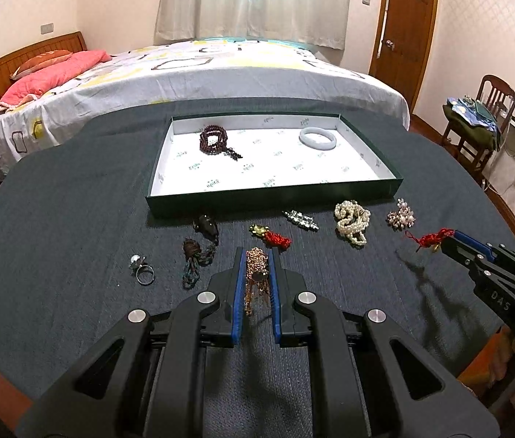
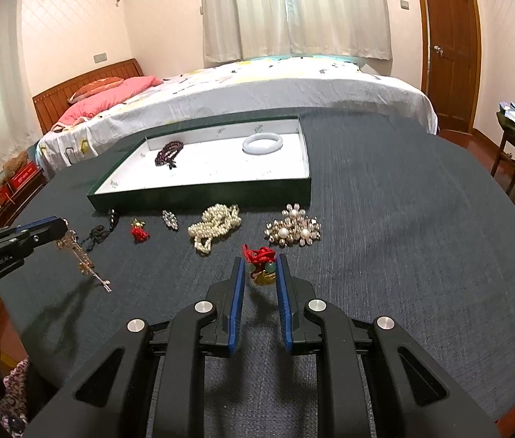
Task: Organize jewelry
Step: 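Carry the gold chain into the box with the left tool while the right tool carries the red tassel charm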
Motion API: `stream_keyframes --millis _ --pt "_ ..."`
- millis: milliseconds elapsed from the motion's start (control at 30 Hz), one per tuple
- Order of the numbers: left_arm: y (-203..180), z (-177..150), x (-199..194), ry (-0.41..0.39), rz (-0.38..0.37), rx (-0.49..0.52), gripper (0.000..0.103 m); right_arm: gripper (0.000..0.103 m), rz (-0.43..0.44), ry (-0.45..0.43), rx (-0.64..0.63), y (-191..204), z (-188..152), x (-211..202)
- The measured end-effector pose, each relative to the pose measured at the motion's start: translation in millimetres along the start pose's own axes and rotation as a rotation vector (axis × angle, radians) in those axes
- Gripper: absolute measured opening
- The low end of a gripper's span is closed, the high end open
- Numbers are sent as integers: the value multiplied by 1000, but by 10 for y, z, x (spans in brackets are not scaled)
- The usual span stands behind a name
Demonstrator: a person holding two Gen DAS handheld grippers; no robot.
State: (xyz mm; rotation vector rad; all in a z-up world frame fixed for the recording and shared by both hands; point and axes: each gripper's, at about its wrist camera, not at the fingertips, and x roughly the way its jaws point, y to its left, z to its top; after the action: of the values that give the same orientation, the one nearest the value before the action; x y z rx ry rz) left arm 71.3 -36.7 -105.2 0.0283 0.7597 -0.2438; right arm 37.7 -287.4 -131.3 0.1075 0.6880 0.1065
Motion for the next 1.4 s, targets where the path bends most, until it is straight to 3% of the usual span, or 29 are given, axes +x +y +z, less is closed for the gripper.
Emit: stream_keyframes --millis 433,800,1167,1400 --pt "14 368 -212 -92 -18 1 12 18 37 -80 -17 138 354 -166" --pt "37 886 -134 -180 -25 10 12 18 76 -141 -52 313 815 28" --pt "30 1462 489 -194 -23 19 12 18 91 -172 -80 471 1362 620" --pt "86 1650 1076 -159 9 8 12 18 93 -128 -63 451 1547 1136"
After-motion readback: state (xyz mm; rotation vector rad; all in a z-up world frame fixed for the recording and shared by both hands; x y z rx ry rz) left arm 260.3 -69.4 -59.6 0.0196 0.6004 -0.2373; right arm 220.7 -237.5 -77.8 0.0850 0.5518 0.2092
